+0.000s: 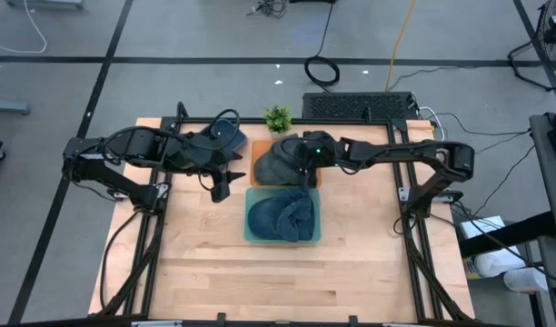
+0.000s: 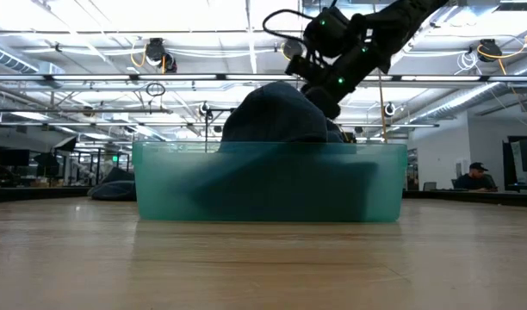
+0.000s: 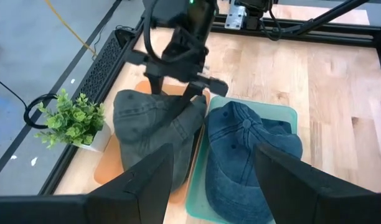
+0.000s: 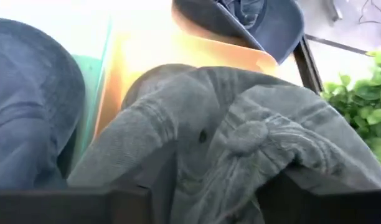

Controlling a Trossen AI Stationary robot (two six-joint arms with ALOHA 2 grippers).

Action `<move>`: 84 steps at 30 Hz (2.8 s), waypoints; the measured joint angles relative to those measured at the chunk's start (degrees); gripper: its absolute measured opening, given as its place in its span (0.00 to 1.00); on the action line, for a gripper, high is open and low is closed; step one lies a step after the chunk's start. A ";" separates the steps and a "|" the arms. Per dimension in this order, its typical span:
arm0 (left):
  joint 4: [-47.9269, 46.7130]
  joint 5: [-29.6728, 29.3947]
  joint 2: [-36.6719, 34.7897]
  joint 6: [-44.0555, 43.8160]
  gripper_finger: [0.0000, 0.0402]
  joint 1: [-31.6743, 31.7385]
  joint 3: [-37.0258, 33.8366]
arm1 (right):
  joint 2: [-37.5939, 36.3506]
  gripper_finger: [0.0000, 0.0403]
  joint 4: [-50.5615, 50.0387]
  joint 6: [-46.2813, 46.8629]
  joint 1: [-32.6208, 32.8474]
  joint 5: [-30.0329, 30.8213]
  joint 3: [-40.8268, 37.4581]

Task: Pick & Place hat
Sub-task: Put the gray cap into the orange bin, then put the blue cap into the light blue bin

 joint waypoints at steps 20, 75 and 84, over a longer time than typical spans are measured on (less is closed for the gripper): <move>-0.16 0.03 0.00 -0.30 0.57 0.00 0.00 | -13.49 0.60 -8.94 4.82 2.40 7.57 0.01; -32.88 -7.70 0.50 -44.24 0.57 8.68 -0.24 | -23.77 0.65 24.12 28.85 23.11 10.14 0.07; -31.47 -2.85 2.20 -42.56 0.57 14.09 -9.01 | -23.92 0.65 23.92 28.82 23.11 10.12 0.07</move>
